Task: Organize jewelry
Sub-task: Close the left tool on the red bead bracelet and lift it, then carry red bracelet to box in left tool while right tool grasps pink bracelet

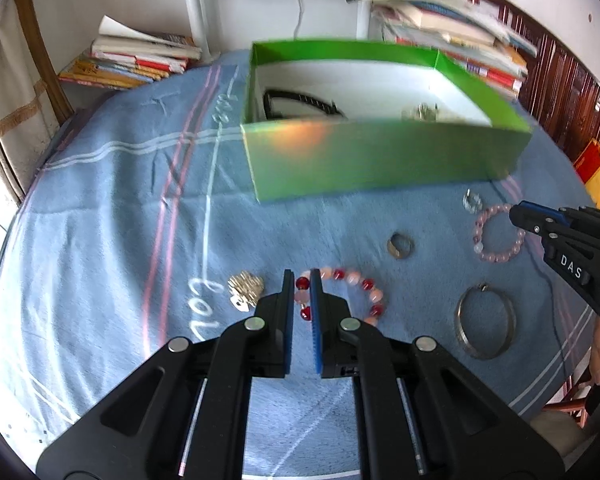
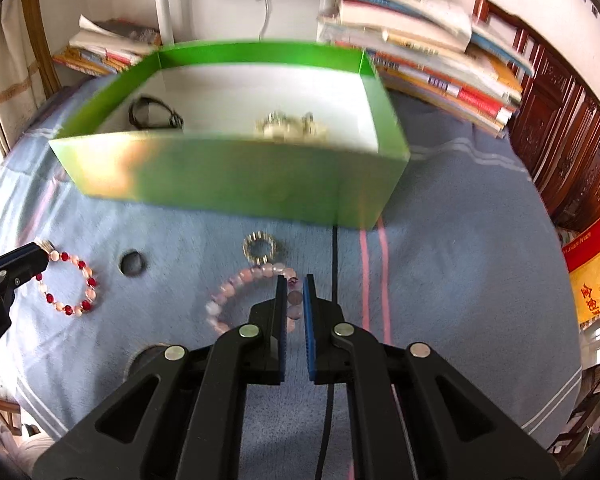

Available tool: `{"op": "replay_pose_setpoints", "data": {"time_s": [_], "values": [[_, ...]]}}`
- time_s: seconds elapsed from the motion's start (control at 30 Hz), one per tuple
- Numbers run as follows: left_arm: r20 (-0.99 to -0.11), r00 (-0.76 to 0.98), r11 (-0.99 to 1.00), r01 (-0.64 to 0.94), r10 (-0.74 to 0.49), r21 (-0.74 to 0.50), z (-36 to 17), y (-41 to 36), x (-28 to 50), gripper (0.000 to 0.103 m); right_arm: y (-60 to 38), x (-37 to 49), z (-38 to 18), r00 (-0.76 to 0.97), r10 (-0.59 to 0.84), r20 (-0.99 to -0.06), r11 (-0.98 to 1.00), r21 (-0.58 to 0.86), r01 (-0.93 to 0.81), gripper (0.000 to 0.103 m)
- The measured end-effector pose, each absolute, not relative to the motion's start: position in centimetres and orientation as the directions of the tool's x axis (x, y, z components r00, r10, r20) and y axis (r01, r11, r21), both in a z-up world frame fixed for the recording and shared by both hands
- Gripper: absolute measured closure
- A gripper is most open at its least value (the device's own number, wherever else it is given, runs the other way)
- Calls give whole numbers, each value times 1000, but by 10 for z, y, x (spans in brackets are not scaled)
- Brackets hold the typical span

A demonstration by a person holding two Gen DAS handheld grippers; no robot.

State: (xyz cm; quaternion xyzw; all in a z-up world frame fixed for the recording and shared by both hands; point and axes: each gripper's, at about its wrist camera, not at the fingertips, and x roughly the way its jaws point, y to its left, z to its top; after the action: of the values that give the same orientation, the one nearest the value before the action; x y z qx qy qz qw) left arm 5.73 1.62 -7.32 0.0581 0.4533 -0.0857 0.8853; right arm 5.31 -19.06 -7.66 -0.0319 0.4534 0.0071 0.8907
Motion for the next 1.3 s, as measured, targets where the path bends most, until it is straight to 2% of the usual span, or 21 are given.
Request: {"op": "replay_pose_setpoints", "data": {"time_s": [0.43, 0.53, 0.6, 0.7, 0.8, 0.83, 0.9, 1.03, 1.23, 1.27, 1.3], "values": [[-706, 692, 977, 214, -152, -1, -1, 26, 69, 95, -199, 50, -6, 739, 4, -674, 998, -46, -48, 97], [-697, 698, 975, 224, -162, -1, 5, 23, 69, 95, -206, 57, -23, 695, -7, -719, 998, -49, -40, 94], [-709, 685, 973, 231, -168, -7, -1, 23, 68, 95, -213, 66, -53, 633, -28, -774, 999, -49, -16, 75], [-741, 647, 970, 240, -180, -27, -16, 20, 70, 95, -221, 78, -90, 551, -78, -831, 997, -75, 27, 73], [-762, 620, 969, 244, -187, -40, -29, 18, 71, 95, -221, 81, -107, 514, -70, -855, 997, -67, 23, 73], [-768, 613, 969, 242, -187, -42, -32, 18, 71, 95, -220, 81, -108, 512, -69, -856, 997, -69, 20, 73], [-775, 605, 970, 239, -184, -44, -36, 17, 71, 95, -218, 80, -109, 510, -71, -857, 997, -76, 11, 95], [-782, 597, 972, 230, -179, -47, -41, 20, 72, 95, -214, 75, -100, 530, -49, -846, 998, -60, -4, 95], [-758, 628, 971, 235, -178, -34, -27, 21, 72, 95, -204, 57, -44, 644, 7, -765, 998, -35, -53, 95], [-746, 641, 971, 238, -180, -29, -20, 21, 73, 95, -203, 56, -34, 665, 12, -747, 998, -36, -59, 97], [-739, 648, 970, 240, -181, -27, -16, 21, 74, 95, -201, 54, -21, 693, 21, -720, 997, -36, -68, 103]]}}
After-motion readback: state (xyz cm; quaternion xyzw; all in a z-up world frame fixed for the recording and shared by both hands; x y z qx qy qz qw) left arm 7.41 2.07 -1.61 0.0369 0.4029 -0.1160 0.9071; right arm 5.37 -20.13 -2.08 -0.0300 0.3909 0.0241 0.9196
